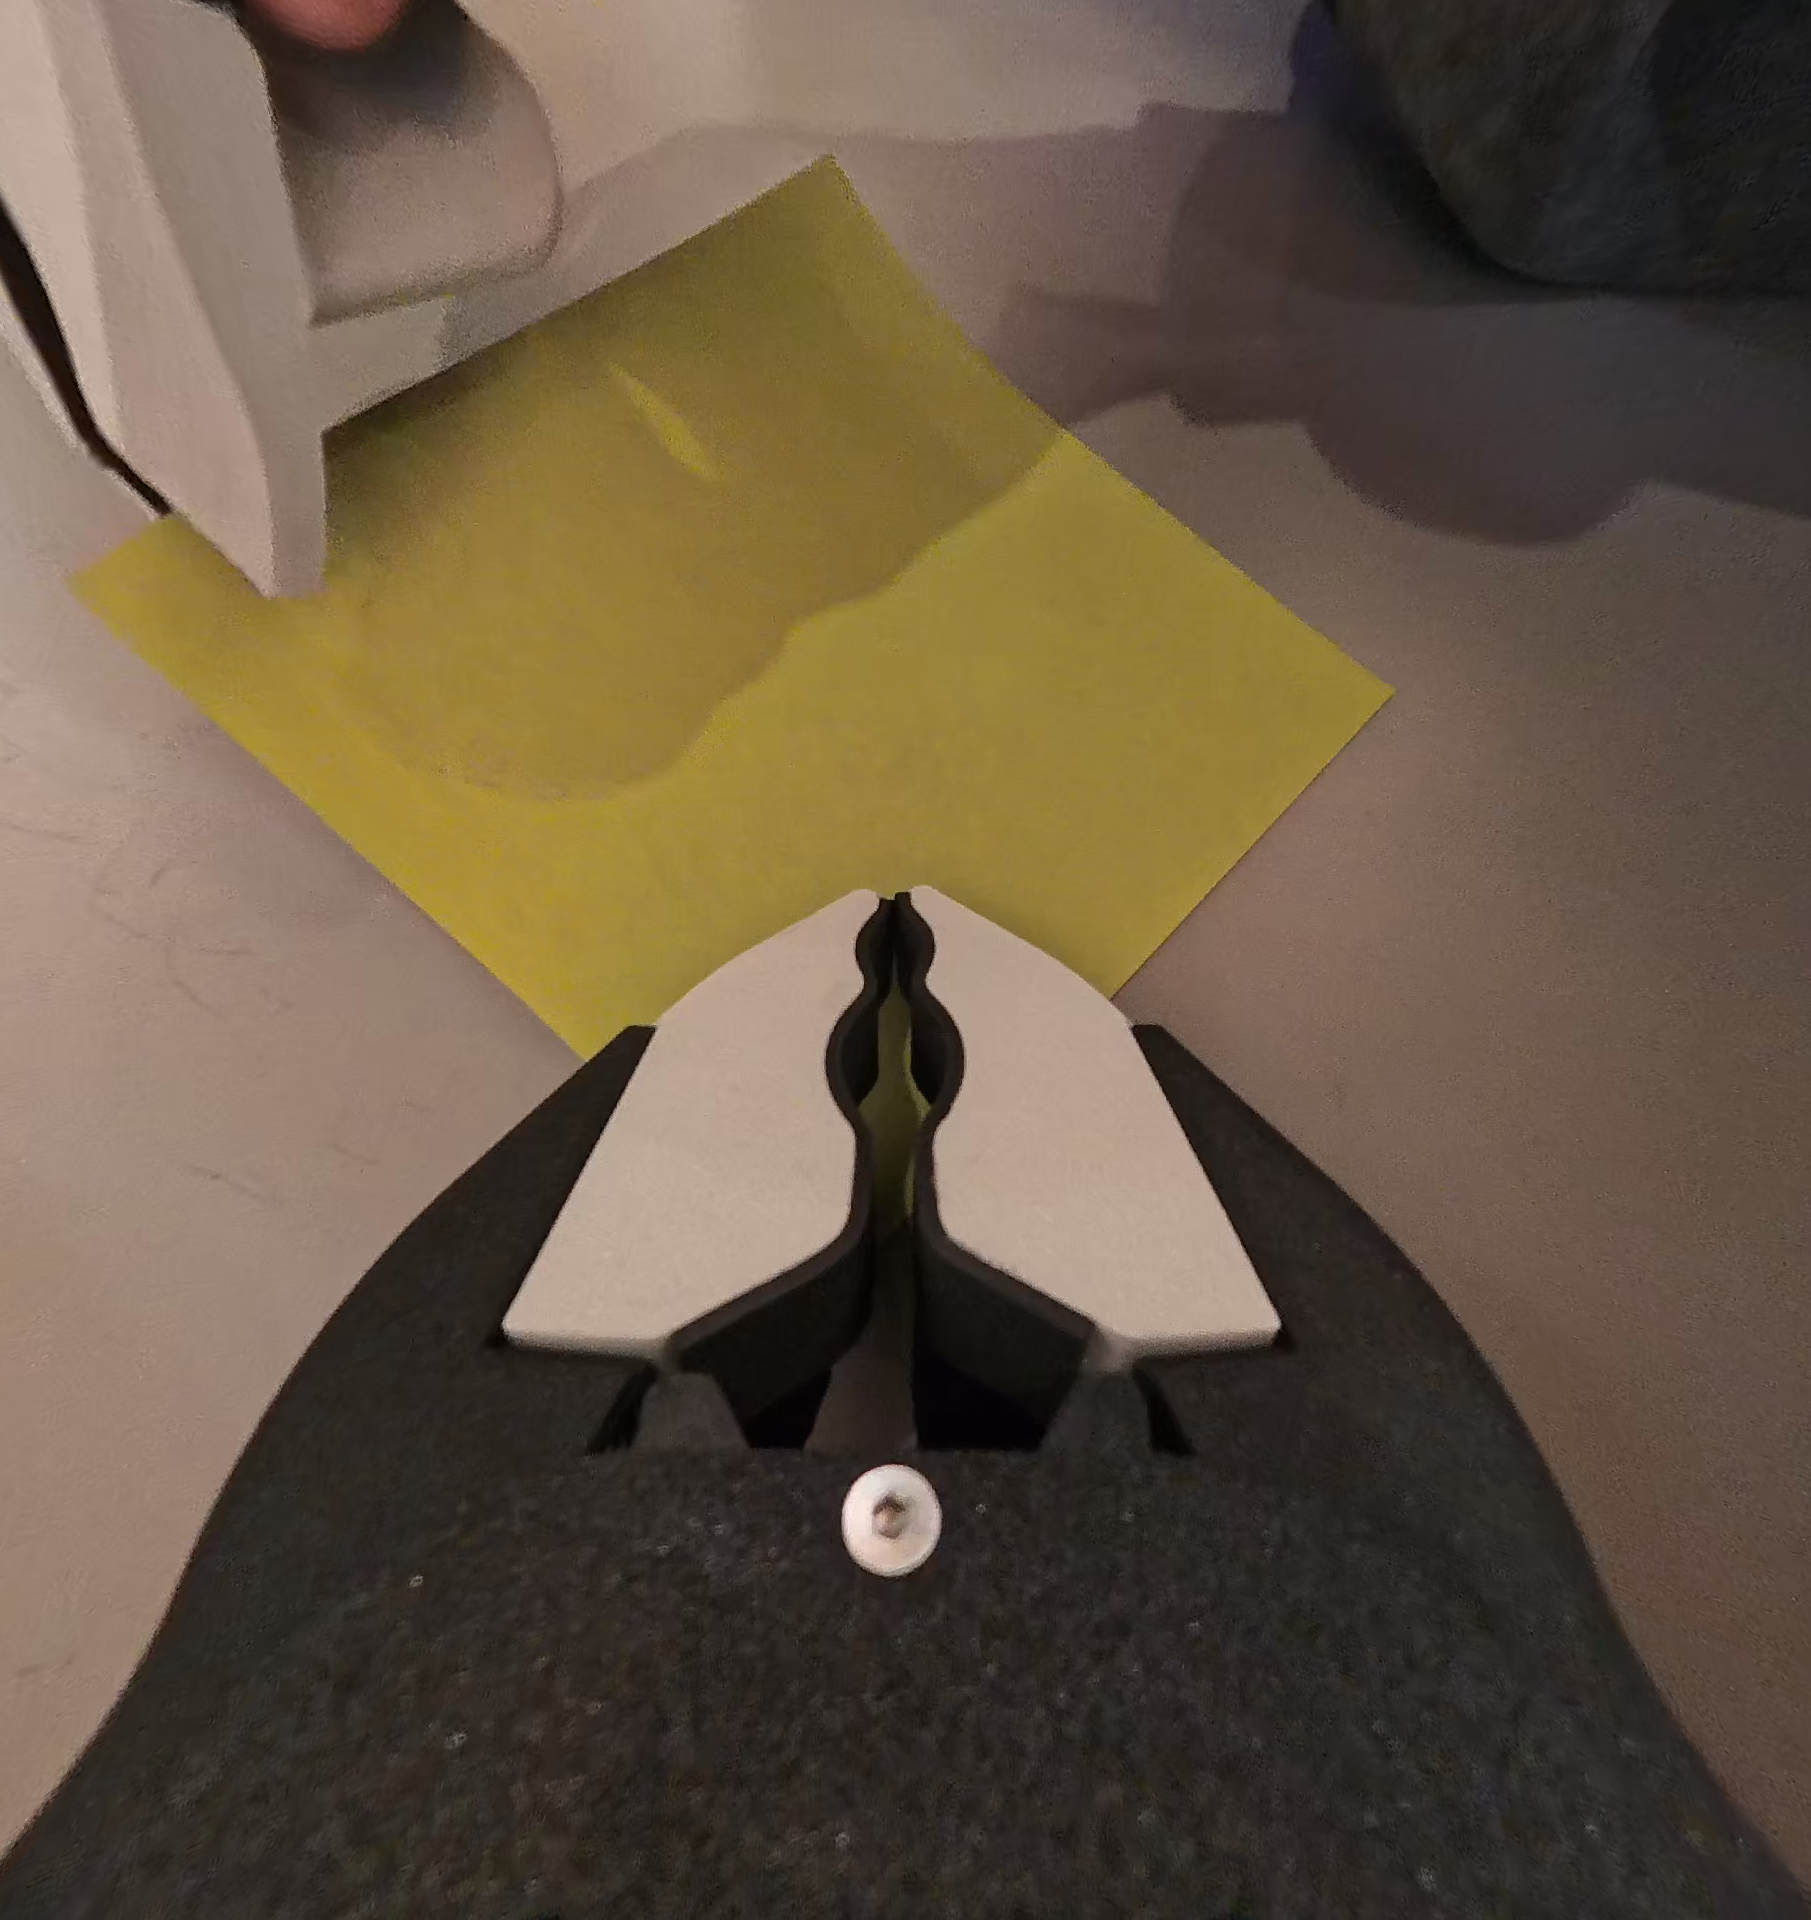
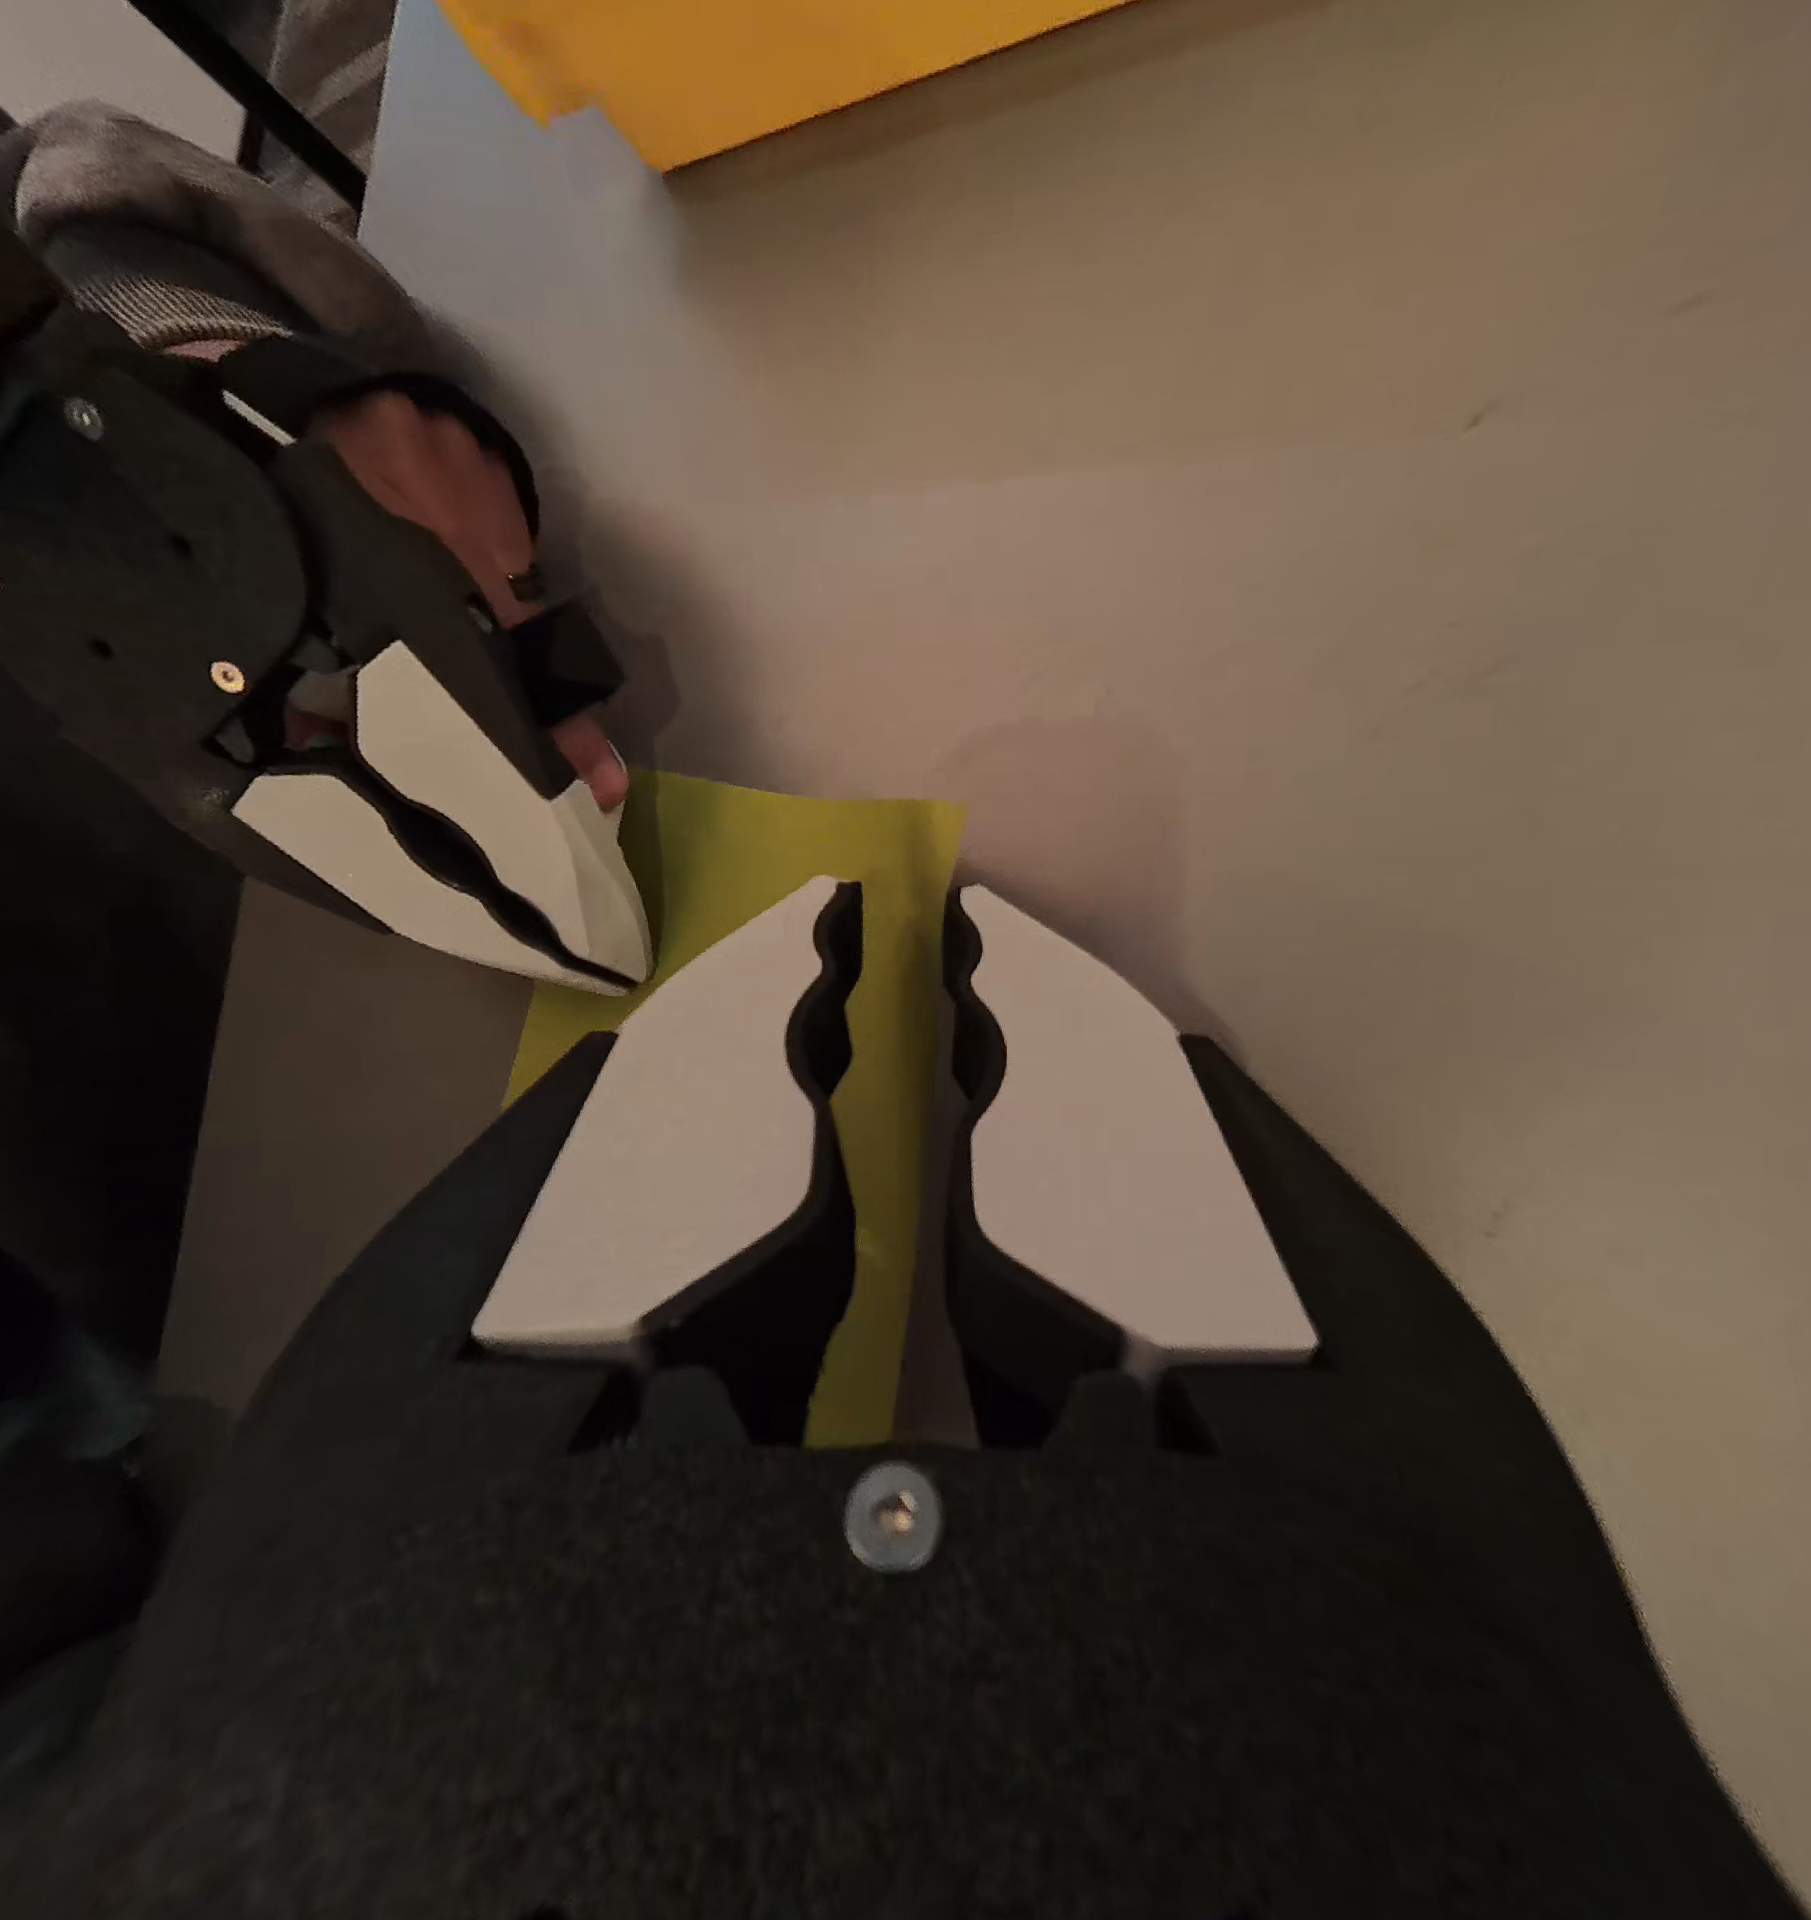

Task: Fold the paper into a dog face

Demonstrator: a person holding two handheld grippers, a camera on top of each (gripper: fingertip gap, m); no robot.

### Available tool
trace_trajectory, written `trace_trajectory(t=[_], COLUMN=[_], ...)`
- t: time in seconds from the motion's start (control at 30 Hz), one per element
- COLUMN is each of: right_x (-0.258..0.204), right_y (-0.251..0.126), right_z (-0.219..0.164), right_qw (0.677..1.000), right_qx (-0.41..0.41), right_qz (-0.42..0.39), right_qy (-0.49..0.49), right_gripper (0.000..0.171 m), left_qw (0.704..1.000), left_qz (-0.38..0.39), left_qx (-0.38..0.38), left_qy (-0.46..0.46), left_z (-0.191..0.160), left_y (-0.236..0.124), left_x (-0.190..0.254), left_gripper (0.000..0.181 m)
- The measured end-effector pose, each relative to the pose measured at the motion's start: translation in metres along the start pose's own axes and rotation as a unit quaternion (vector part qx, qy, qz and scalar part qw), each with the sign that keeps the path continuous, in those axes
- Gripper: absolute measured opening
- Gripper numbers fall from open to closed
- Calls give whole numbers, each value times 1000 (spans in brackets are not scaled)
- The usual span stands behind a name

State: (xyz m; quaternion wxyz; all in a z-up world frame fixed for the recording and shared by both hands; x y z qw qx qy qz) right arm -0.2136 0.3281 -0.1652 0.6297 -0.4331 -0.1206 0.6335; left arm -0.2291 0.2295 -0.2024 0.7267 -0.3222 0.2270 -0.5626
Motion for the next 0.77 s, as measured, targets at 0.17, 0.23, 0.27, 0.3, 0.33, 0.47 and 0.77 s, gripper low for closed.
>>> trace_trajectory(t=[0.17,0.23,0.27,0.3,0.33,0.47,0.77], right_x=[1,3,3,3,2,2,5], right_y=[11,14,15,15,15,11,-6], right_z=[14,20,21,22,23,17,-2], right_qw=[999,999,999,999,998,999,999], right_qx=[6,12,13,12,11,5,1], right_qz=[33,42,47,52,55,46,-14], right_qy=[-2,3,6,6,2,-4,-38], right_gripper=[14,14,14,9,1,0,0], left_qw=[1000,1000,1000,1000,1000,1000,999], left_qz=[-5,-7,-9,-10,-11,-13,-45], left_qx=[0,0,-1,-1,0,0,-8], left_qy=[3,7,8,8,6,4,-6], left_z=[0,-1,-1,-1,-1,-2,-7], left_y=[0,-1,-1,-1,-1,-1,-7], left_x=[1,1,2,2,2,2,2], left_gripper=[0,0,0,0,0,0,0])
Point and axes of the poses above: each gripper's, where its closed fingertips meet, y out along the fingers, z out of its top, x = y × z across the jaws, the point moved 1 cm from there along -y, back along the fingers, and after that the axes turned 3 degrees about -z, right-handed, at the moved point
